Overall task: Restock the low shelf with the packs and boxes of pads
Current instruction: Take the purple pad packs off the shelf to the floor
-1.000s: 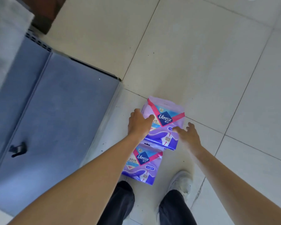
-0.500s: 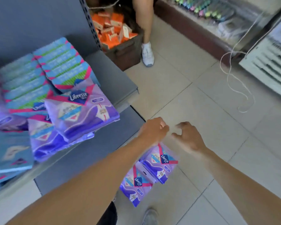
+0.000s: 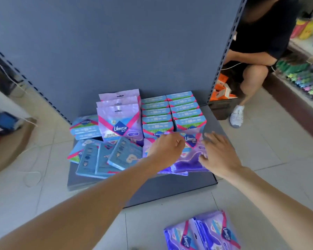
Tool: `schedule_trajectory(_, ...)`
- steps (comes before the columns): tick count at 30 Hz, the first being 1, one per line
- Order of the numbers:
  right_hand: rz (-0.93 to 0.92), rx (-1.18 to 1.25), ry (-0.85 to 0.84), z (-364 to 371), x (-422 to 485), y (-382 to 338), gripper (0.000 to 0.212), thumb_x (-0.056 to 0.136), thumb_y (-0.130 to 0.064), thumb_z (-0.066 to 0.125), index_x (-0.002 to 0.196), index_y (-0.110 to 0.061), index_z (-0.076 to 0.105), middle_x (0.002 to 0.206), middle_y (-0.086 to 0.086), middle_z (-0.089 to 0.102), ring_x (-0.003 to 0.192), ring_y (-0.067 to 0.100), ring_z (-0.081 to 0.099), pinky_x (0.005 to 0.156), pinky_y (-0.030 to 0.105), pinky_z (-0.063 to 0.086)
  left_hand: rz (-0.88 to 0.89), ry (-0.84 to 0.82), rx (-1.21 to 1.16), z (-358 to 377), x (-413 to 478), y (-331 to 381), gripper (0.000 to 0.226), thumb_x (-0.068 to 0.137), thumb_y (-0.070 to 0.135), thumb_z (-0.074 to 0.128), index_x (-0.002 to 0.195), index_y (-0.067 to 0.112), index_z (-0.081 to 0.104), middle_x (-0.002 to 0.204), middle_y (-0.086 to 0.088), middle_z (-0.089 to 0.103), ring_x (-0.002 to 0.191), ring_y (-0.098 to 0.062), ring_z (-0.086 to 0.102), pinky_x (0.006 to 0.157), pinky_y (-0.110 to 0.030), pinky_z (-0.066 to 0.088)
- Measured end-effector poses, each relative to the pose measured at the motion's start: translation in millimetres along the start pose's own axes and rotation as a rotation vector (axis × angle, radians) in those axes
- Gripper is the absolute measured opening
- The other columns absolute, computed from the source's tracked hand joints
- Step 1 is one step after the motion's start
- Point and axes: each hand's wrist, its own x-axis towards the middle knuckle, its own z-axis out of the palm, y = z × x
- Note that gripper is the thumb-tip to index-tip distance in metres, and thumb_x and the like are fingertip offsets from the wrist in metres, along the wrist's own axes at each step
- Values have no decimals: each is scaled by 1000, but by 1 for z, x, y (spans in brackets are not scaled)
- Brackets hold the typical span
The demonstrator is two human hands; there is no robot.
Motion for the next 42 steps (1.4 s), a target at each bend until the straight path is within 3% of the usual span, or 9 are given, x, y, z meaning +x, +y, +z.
schedule_trajectory(7,12,168,-138,24,22,-49,70,78,-48,64,134,-12,39,136,5,45,127,26,41,100,33,38,-232,93,53,-21,-34,-98,26,92,28,41,96,11,60,98,-11,68,88,-39,60,74,-44,52)
schedule_trajectory(12,129,241,-233,62,27,-60,131,55,-72,73,149,-8,7,156,9,12,145,29,16,113,43,28,-236,48,61,-13,-34,-114,25,93,28,42,97,10,59,99,-7,68,88,-36,60,74,-41,53)
schedule_trajectory(20,107,137,-87,52,21,-55,76,90,-27,60,148,-5,17,154,13,27,140,30,32,109,38,36,-248,41,31,-22,-24,-121,24,91,26,43,96,10,61,97,-9,67,89,-36,60,75,-43,54)
schedule_trajectory(24,168,250,52,13,11,-50,52,89,-13,58,137,-6,38,130,18,53,113,39,54,82,40,44,-233,39,23,-43,-17,-131,21,86,18,45,94,12,63,98,-9,69,91,-33,62,76,-42,54)
schedule_trajectory(28,157,410,166,-15,7,-45,40,85,-4,61,123,-1,51,109,24,62,95,43,58,72,39,42,-215,151,105,-75,-6,-148,27,86,9,51,111,13,60,111,-8,65,100,-30,60,80,-39,51)
schedule_trajectory(31,191,583,206,-32,3,-46,22,82,-17,58,102,-9,53,78,14,62,69,37,53,62,39,43,-269,270,166,-96,10,-162,36,87,4,56,122,5,48,124,-14,52,112,-32,52,85,-38,43)
schedule_trajectory(34,231,760,239,-44,1,-50,30,70,-27,48,97,-15,55,75,2,62,68,26,54,57,18,41,-388,330,180,-107,23,-172,45,87,5,61,125,-2,39,128,-20,43,118,-34,42,96,-37,37)
schedule_trajectory(38,255,952,238,-45,7,-54,17,82,-13,58,99,-12,61,82,4,68,73,25,58,57,22,41,-547,291,29,-105,39,-185,62,81,15,73,126,-7,36,128,-22,44,121,-36,41,100,-40,37)
schedule_trajectory(42,267,1072,236,-43,15,-59,20,86,-1,58,101,-13,62,84,-3,69,68,5,61,61,16,46,-581,310,-51,-97,49,-195,70,76,23,79,125,-7,39,126,-22,48,120,-36,45,100,-43,40)
